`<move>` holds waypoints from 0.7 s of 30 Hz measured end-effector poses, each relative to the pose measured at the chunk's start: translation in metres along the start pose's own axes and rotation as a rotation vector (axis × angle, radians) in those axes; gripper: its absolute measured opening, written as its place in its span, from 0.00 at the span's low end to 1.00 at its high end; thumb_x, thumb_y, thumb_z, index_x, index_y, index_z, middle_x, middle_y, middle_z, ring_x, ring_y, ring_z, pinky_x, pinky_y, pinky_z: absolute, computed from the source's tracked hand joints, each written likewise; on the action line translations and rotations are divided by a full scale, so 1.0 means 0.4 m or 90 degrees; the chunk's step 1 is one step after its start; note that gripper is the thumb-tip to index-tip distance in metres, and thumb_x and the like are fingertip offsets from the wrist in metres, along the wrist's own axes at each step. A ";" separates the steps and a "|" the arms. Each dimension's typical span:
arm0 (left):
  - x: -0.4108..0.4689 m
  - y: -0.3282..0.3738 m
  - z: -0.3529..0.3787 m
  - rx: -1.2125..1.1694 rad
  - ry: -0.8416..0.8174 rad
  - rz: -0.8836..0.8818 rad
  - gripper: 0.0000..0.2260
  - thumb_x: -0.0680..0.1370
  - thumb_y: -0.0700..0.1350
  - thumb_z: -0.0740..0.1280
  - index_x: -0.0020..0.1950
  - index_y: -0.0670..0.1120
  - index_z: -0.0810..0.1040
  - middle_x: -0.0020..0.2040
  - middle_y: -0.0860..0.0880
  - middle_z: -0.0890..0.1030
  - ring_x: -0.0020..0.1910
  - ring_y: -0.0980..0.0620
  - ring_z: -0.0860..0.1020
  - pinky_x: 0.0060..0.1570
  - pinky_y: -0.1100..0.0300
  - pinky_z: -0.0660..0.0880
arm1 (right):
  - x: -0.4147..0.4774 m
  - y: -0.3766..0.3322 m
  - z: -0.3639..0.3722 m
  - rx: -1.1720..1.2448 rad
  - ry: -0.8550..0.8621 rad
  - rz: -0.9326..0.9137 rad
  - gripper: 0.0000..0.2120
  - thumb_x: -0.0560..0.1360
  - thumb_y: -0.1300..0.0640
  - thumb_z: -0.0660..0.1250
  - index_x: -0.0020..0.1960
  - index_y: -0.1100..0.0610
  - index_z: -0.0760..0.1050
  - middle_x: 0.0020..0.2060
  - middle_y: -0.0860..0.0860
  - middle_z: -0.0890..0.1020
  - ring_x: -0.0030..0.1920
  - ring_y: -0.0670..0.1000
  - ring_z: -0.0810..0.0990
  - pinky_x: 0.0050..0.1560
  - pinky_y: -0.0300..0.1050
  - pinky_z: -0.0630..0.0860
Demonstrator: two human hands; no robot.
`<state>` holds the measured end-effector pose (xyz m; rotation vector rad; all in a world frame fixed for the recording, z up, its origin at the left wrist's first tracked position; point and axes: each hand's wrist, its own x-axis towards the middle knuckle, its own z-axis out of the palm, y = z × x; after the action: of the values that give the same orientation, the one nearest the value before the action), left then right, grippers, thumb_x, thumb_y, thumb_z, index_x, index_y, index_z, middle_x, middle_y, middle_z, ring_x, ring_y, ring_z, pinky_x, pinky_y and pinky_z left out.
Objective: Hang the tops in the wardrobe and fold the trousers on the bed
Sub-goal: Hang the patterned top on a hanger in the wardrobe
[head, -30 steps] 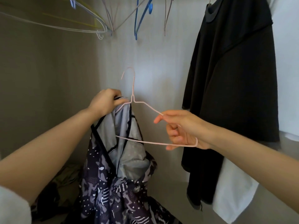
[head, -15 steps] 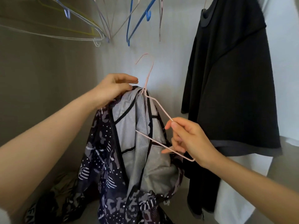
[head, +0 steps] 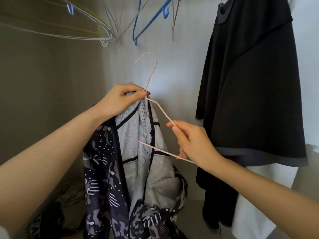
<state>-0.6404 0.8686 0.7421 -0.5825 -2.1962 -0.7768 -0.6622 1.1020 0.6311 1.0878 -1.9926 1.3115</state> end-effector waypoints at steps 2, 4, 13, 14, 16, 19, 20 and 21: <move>-0.002 -0.013 -0.011 -0.004 0.033 -0.027 0.07 0.79 0.42 0.69 0.53 0.43 0.85 0.52 0.46 0.83 0.50 0.58 0.80 0.58 0.67 0.72 | 0.024 -0.001 0.004 -0.171 -0.013 -0.048 0.10 0.83 0.57 0.57 0.58 0.55 0.76 0.23 0.46 0.72 0.22 0.55 0.74 0.28 0.53 0.78; -0.006 -0.033 -0.020 0.008 0.075 -0.065 0.04 0.78 0.43 0.70 0.49 0.45 0.85 0.51 0.47 0.83 0.47 0.59 0.79 0.55 0.66 0.73 | 0.047 -0.009 0.011 -0.413 -0.059 -0.081 0.09 0.81 0.60 0.58 0.61 0.58 0.72 0.30 0.50 0.74 0.28 0.55 0.74 0.29 0.51 0.75; -0.011 -0.106 -0.084 0.175 0.333 -0.230 0.04 0.77 0.54 0.69 0.46 0.58 0.83 0.54 0.51 0.81 0.58 0.46 0.75 0.63 0.52 0.57 | 0.016 -0.060 0.156 -0.507 -0.122 -0.109 0.07 0.77 0.61 0.62 0.56 0.58 0.70 0.50 0.56 0.77 0.48 0.60 0.77 0.38 0.47 0.68; -0.010 -0.103 -0.085 0.192 0.347 -0.235 0.05 0.77 0.54 0.68 0.48 0.57 0.84 0.54 0.51 0.80 0.58 0.46 0.75 0.58 0.52 0.55 | 0.014 -0.057 0.180 -0.458 -0.160 -0.066 0.07 0.80 0.57 0.60 0.55 0.59 0.70 0.48 0.56 0.79 0.47 0.60 0.79 0.39 0.47 0.71; -0.005 -0.096 -0.088 0.223 0.375 -0.234 0.07 0.78 0.54 0.67 0.50 0.56 0.85 0.52 0.52 0.78 0.57 0.46 0.74 0.55 0.51 0.54 | 0.015 -0.054 0.226 -0.360 -0.236 0.033 0.14 0.82 0.49 0.58 0.51 0.60 0.74 0.43 0.57 0.81 0.43 0.60 0.81 0.43 0.52 0.78; 0.003 -0.087 -0.100 0.241 0.401 -0.219 0.08 0.78 0.54 0.67 0.50 0.55 0.85 0.50 0.54 0.76 0.56 0.47 0.74 0.61 0.47 0.56 | 0.020 -0.058 0.300 -0.272 -0.286 0.135 0.21 0.79 0.39 0.59 0.42 0.56 0.75 0.39 0.53 0.80 0.40 0.56 0.81 0.45 0.52 0.80; 0.005 -0.084 -0.105 0.239 0.404 -0.217 0.08 0.78 0.54 0.67 0.51 0.55 0.85 0.50 0.54 0.76 0.56 0.47 0.74 0.64 0.45 0.57 | 0.022 -0.055 0.325 -0.270 -0.297 0.159 0.24 0.77 0.35 0.59 0.42 0.56 0.74 0.40 0.53 0.80 0.41 0.55 0.81 0.46 0.52 0.80; 0.008 -0.081 -0.109 0.229 0.407 -0.220 0.08 0.78 0.54 0.67 0.50 0.55 0.85 0.52 0.53 0.77 0.57 0.47 0.74 0.66 0.43 0.57 | 0.021 -0.051 0.351 -0.273 -0.317 0.188 0.27 0.75 0.31 0.58 0.44 0.56 0.73 0.41 0.53 0.80 0.42 0.55 0.81 0.47 0.52 0.79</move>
<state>-0.6411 0.8165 0.7573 0.2161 -1.7768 -0.6032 -0.6483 0.9662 0.5918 0.9990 -2.7267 0.7137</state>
